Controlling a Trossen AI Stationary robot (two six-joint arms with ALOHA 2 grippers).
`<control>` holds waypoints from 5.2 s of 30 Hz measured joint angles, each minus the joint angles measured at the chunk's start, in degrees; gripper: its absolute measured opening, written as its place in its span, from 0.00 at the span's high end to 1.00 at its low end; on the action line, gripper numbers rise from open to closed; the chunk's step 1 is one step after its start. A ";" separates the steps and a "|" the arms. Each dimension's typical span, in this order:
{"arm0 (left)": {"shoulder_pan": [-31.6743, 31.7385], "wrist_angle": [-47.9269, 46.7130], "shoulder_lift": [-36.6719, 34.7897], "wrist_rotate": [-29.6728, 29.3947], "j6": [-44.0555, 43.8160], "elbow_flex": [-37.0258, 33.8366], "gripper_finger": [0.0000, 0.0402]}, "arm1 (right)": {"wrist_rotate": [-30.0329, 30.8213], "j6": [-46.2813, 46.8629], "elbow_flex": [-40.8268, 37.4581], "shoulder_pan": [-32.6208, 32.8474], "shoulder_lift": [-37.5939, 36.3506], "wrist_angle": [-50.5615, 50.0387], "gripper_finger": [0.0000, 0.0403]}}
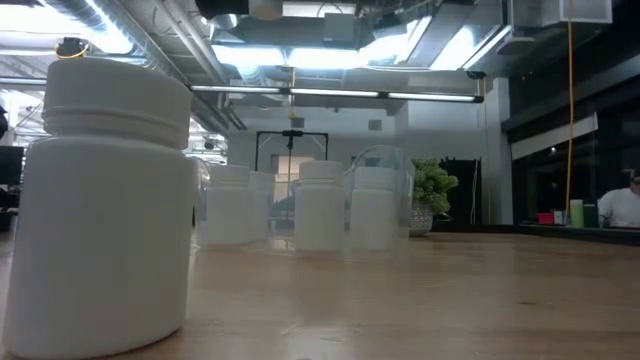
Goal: Pick and place pill bottles into a basket
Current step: Put the white pill bottle into the transparent bin
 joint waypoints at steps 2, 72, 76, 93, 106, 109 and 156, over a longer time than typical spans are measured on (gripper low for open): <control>-0.07 -0.26 0.11 0.58 0.03 -0.02 0.12 | -0.04 -1.05 1.16 -0.25 0.13 1.00 0.61; -0.07 8.47 1.51 -7.09 6.87 -0.13 0.59 | -11.76 6.82 16.68 -5.37 0.08 -22.00 0.35; -0.07 7.59 1.51 -7.12 7.07 -0.13 0.59 | -11.90 12.85 25.02 -5.66 0.09 -41.65 0.38; 1.68 12.31 6.98 -0.27 7.66 -0.15 0.59 | -25.61 23.18 41.76 -10.79 0.94 -70.08 0.52; 2.71 12.32 10.16 0.75 7.53 -0.37 0.60 | -37.32 21.91 41.86 -14.07 6.10 -72.15 0.52; 2.76 12.18 10.16 0.66 8.12 -0.37 0.60 | -39.58 21.50 41.90 -14.71 6.72 -71.82 0.52; 4.66 14.69 9.64 2.05 9.12 -0.07 0.48 | -38.93 18.69 42.88 -15.44 7.65 -72.22 0.59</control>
